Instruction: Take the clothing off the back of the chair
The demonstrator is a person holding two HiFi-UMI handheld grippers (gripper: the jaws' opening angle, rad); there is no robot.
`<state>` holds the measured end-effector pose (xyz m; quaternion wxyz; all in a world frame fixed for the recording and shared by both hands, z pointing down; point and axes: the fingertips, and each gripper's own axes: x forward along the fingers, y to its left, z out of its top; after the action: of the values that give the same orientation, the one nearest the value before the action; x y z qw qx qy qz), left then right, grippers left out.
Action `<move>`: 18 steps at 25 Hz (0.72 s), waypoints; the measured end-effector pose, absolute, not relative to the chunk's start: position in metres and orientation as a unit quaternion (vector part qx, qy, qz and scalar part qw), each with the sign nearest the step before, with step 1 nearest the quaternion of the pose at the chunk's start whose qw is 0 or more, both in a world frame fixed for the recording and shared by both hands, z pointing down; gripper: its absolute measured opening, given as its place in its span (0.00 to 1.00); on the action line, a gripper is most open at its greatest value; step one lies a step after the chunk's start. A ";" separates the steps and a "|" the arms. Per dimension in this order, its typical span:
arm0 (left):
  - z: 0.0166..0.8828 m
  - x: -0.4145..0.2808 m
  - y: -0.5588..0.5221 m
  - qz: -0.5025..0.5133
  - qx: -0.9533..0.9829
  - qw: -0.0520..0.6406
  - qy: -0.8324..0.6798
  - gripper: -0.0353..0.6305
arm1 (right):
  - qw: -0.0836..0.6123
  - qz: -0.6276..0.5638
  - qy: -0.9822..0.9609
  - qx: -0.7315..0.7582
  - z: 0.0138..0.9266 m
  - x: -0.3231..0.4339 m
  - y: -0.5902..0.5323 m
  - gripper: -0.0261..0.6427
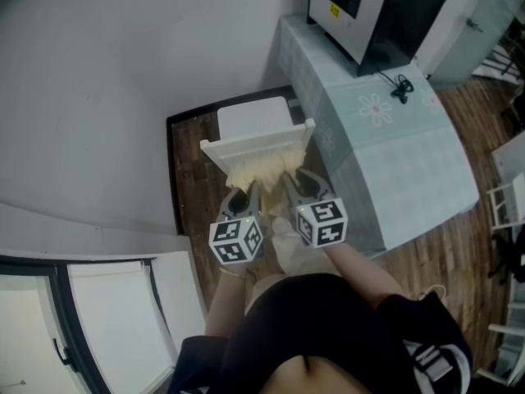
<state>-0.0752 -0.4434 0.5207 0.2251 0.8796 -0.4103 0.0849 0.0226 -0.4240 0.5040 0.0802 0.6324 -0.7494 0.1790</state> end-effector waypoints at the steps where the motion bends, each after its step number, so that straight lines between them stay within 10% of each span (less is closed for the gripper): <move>1: 0.520 -0.076 -0.439 0.085 0.880 0.225 -0.411 0.14 | 0.080 0.180 -0.750 0.632 0.504 0.022 -0.419 0.18; 18: 0.511 -0.099 -0.354 0.086 0.875 0.216 -0.425 0.14 | 0.079 0.179 -0.760 0.620 0.497 -0.001 -0.336 0.18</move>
<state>-0.0987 -0.3544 0.5112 0.2164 0.8748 -0.4249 0.0861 -0.0006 -0.3356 0.4967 0.0786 0.6202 -0.7596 0.1791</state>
